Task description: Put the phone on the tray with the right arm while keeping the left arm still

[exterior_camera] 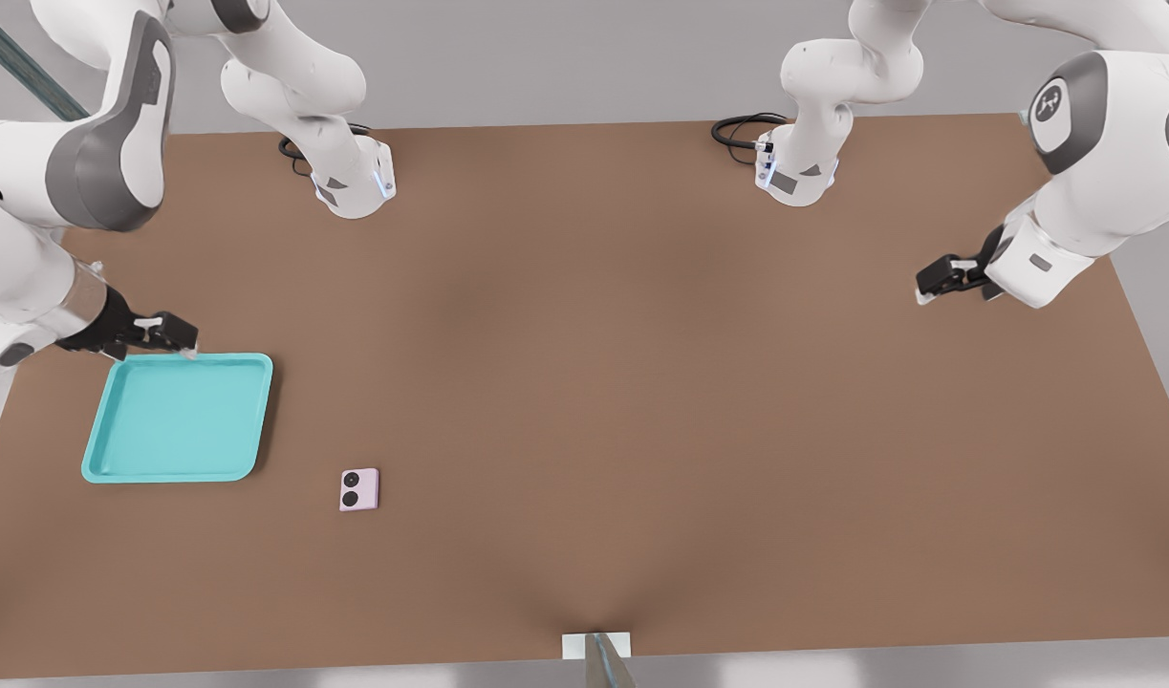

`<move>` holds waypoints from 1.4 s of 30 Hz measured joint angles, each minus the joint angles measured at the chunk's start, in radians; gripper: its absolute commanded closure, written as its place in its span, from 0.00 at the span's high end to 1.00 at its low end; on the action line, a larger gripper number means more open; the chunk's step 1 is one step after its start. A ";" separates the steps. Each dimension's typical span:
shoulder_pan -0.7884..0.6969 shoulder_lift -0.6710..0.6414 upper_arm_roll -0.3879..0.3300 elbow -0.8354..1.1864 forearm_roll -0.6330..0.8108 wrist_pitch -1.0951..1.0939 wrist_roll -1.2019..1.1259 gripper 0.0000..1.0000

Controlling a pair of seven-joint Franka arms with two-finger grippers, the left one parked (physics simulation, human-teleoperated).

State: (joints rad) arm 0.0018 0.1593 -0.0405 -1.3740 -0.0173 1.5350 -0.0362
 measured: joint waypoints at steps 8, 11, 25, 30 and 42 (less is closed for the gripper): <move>0.215 0.561 0.019 0.364 -0.012 0.190 0.039 1.00; 0.237 0.666 0.047 0.342 -0.015 0.324 0.084 1.00; 0.167 0.584 0.070 -0.058 -0.037 0.682 0.213 1.00; 0.146 0.591 0.075 -0.128 -0.037 0.716 0.235 1.00; 0.133 0.662 0.073 -0.164 -0.036 0.798 0.272 1.00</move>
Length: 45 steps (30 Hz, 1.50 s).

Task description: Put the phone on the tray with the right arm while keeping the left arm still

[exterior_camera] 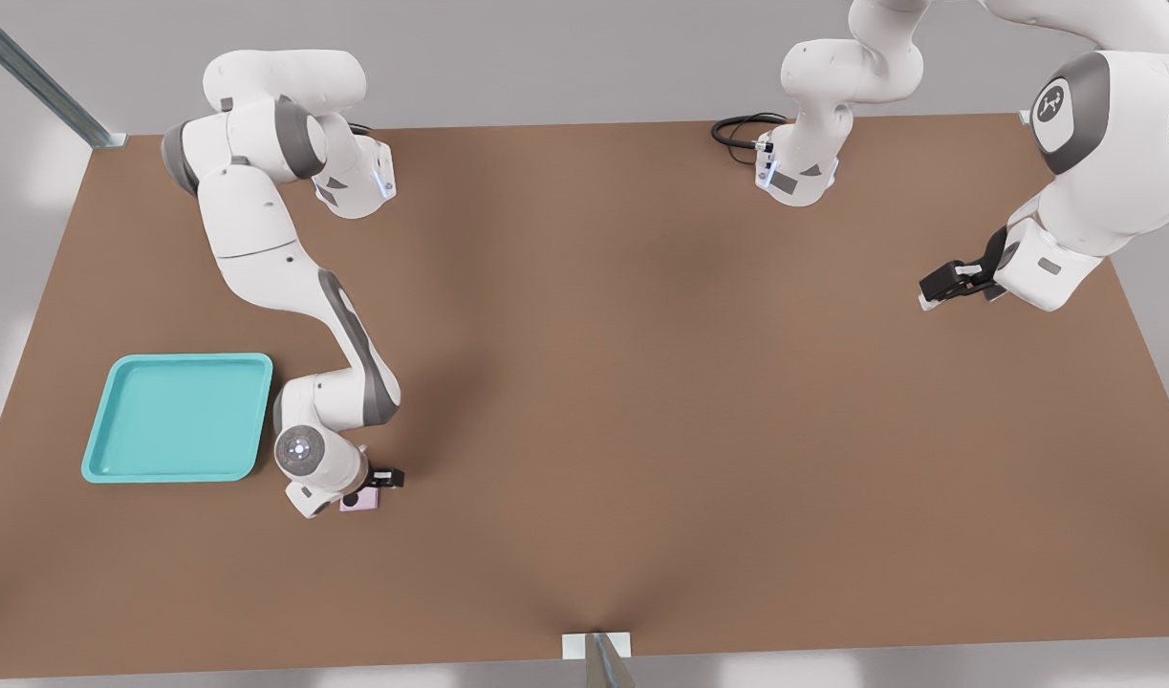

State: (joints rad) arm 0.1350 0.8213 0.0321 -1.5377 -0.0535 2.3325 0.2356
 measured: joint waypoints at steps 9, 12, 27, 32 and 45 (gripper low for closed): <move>0.000 -0.037 0.000 -0.027 -0.004 0.027 0.012 1.00; 0.001 -0.037 -0.018 -0.025 -0.003 0.036 0.002 1.00; 0.002 -0.001 -0.049 -0.017 0.023 0.067 -0.128 1.00; 0.003 0.002 -0.049 -0.017 0.025 0.073 -0.145 1.00; -0.003 0.001 -0.049 -0.020 0.029 0.109 -0.181 0.78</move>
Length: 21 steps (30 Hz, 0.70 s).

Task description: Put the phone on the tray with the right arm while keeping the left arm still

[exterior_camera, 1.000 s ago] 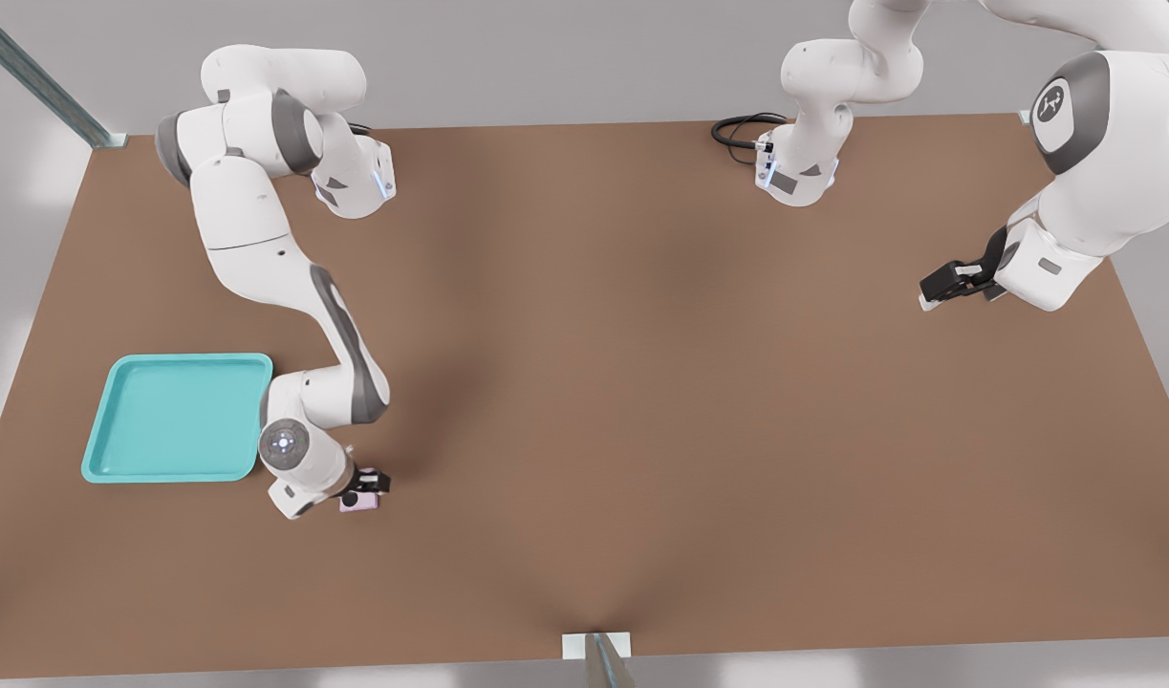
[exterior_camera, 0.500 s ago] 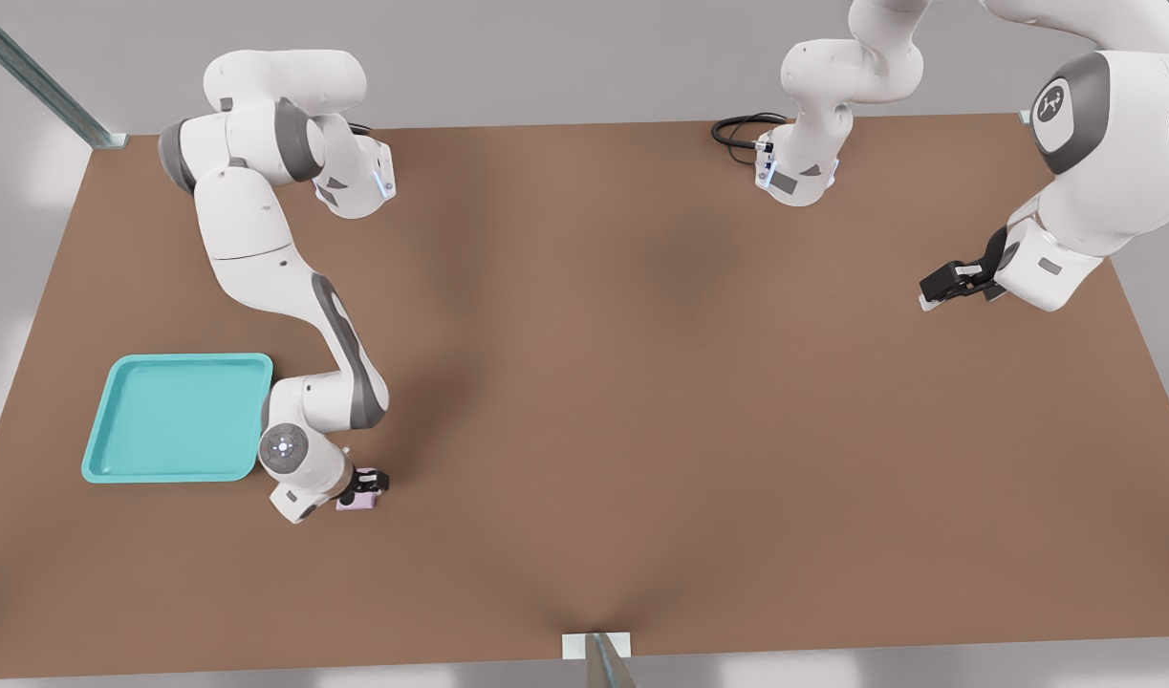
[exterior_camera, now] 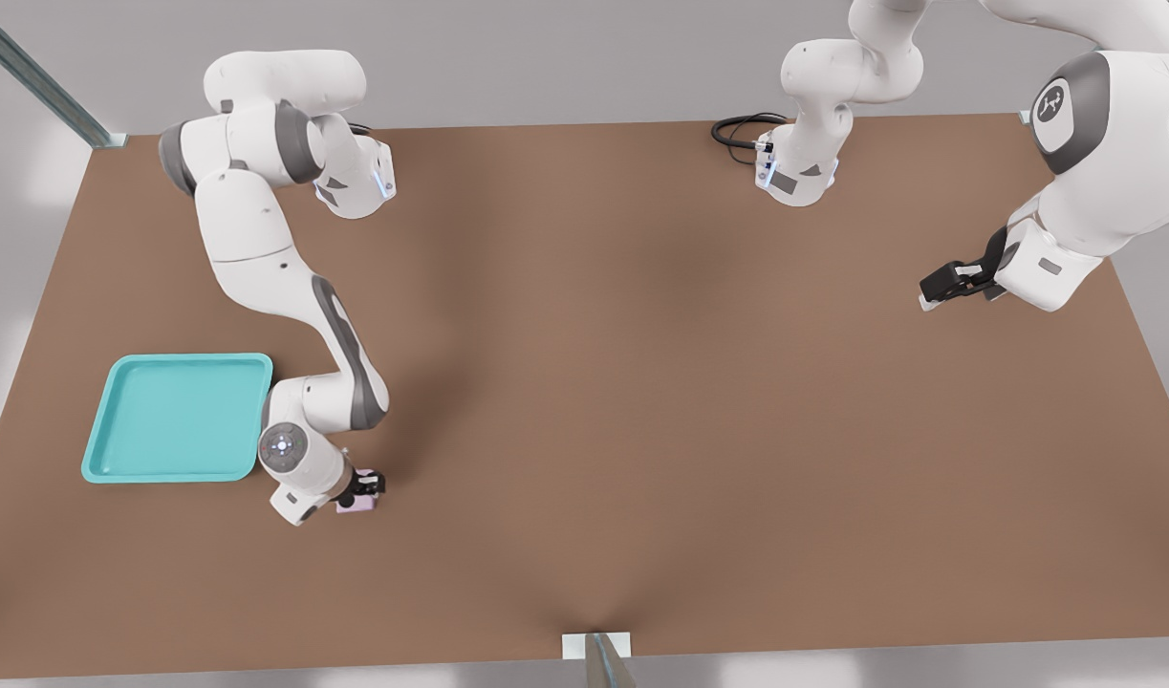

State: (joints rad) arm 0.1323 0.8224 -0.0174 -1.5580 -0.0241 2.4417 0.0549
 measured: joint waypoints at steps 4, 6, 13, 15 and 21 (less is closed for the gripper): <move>-0.019 -0.081 0.001 -0.034 -0.001 -0.027 -0.011 0.78; -0.048 -0.143 0.002 -0.092 -0.003 -0.039 -0.020 0.78; -0.347 -0.312 0.041 -0.263 -0.008 -0.061 -0.124 0.79; -0.477 -0.354 0.092 -0.310 -0.021 -0.063 -0.169 0.80; -0.634 -0.373 0.170 -0.372 -0.061 -0.068 -0.284 1.00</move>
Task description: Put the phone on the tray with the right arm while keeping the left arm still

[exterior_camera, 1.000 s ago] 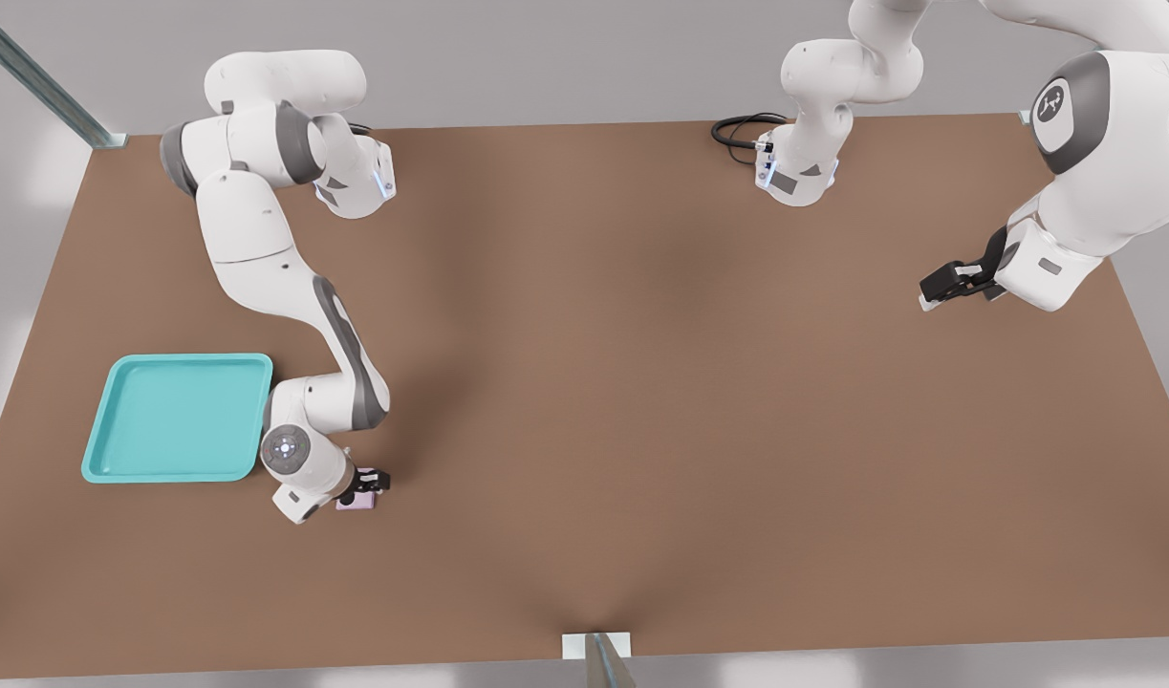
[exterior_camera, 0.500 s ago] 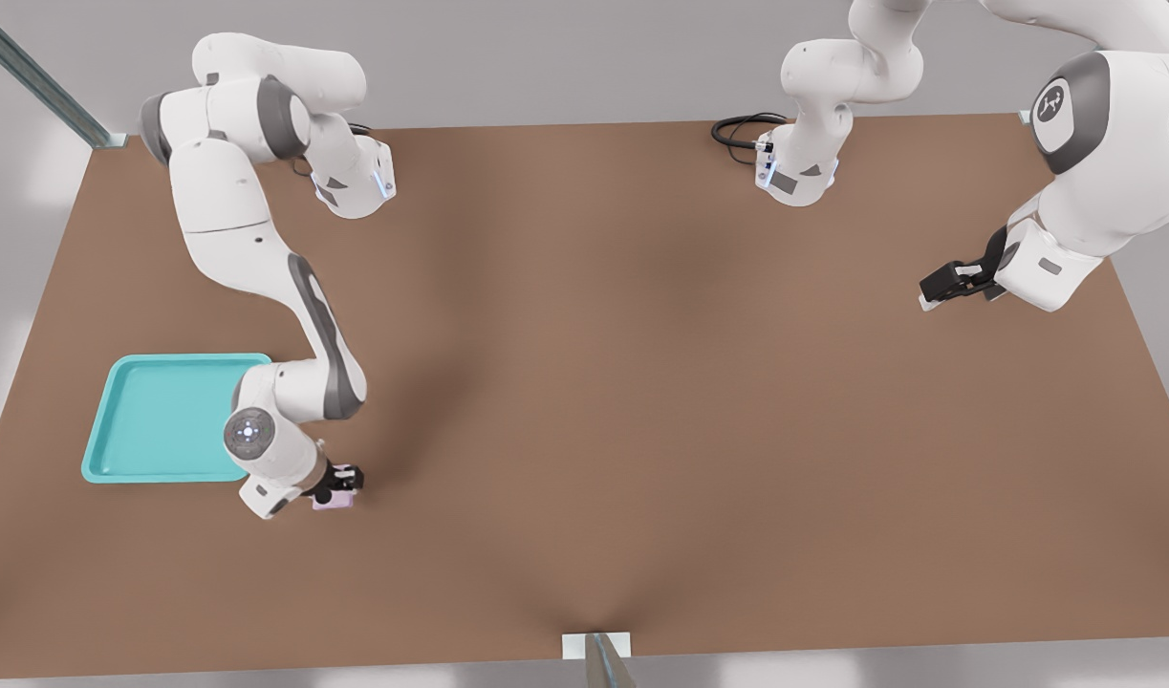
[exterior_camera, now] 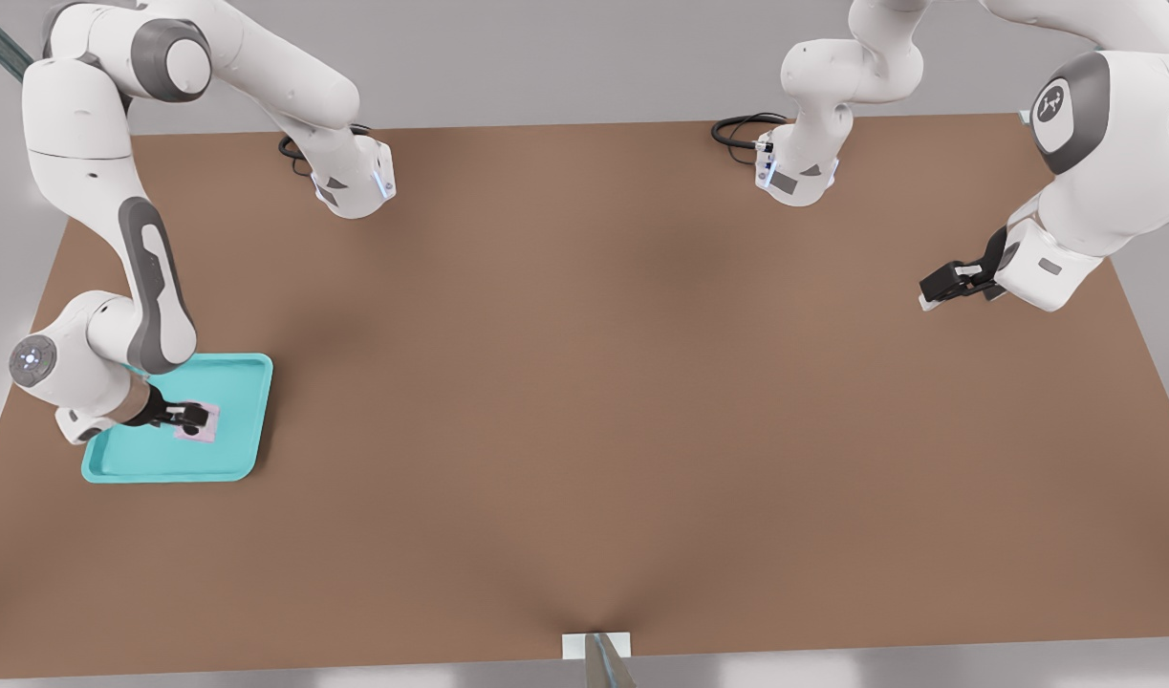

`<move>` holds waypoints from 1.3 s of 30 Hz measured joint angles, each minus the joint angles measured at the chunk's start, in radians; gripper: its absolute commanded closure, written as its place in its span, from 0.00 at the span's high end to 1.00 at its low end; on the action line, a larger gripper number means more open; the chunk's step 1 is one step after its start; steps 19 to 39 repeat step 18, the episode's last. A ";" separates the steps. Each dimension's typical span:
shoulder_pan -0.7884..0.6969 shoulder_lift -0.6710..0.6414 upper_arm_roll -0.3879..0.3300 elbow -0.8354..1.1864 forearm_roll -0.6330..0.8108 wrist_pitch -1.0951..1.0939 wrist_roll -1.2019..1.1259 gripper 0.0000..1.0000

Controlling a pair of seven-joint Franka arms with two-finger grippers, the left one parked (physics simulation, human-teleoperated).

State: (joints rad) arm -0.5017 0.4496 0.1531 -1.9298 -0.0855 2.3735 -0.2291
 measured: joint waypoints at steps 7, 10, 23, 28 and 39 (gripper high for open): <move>0.574 -0.154 -0.274 0.664 0.053 -0.368 -0.018 1.00; 0.611 -0.170 -0.239 0.749 0.068 -0.550 0.011 1.00; 0.566 -0.236 -0.143 0.582 0.042 -0.680 0.088 1.00; 0.566 -0.236 -0.143 0.582 0.042 -0.680 0.088 1.00; 0.566 -0.236 -0.143 0.582 0.042 -0.680 0.088 1.00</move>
